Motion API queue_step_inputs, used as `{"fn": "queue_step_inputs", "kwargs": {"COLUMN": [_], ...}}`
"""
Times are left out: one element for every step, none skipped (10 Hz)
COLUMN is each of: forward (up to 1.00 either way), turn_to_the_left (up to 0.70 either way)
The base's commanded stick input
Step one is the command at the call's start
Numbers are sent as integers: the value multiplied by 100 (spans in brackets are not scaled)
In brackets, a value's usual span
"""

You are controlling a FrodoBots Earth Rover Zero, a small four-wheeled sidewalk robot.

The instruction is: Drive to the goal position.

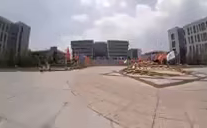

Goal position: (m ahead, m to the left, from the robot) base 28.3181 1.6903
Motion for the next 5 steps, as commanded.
{"fn": "queue_step_inputs", "kwargs": {"forward": [100,100,100,100,100], "turn_to_the_left": [0,0,0,0,0]}}
